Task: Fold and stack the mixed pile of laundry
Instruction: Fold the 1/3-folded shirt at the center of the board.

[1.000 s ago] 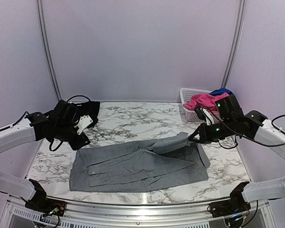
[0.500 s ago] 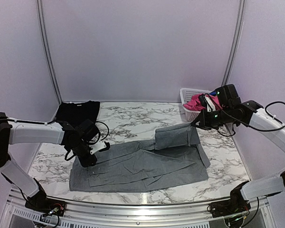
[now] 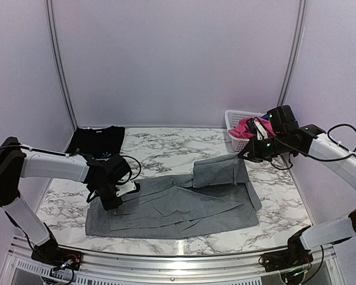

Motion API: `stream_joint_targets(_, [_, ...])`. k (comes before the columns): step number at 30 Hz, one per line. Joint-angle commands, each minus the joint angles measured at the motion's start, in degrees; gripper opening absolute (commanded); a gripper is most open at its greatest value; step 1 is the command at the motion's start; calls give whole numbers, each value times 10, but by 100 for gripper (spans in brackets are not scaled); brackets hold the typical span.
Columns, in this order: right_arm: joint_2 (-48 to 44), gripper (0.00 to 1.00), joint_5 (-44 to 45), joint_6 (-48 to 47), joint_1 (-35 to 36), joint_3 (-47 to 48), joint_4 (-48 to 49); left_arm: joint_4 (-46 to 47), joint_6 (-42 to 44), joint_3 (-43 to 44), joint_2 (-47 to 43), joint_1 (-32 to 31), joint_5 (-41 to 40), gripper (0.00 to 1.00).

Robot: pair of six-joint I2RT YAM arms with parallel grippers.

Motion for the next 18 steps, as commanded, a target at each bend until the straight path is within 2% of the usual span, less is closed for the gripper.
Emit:
stream_joint_targets(1, [5, 0, -8, -15, -6, 31, 5, -14, 6, 10, 11, 1, -39, 23])
stream_joint_targets(12, [7, 0, -12, -22, -8, 28, 2, -14, 11, 16, 10, 7, -56, 5])
stream_joint_targets(16, [9, 0, -11, -23, -9, 31, 2, -12, 17, 22, 13, 7, -46, 11])
stream_joint_targets(18, [11, 0, -12, -24, -10, 33, 2, -11, 20, 25, 15, 7, -47, 10])
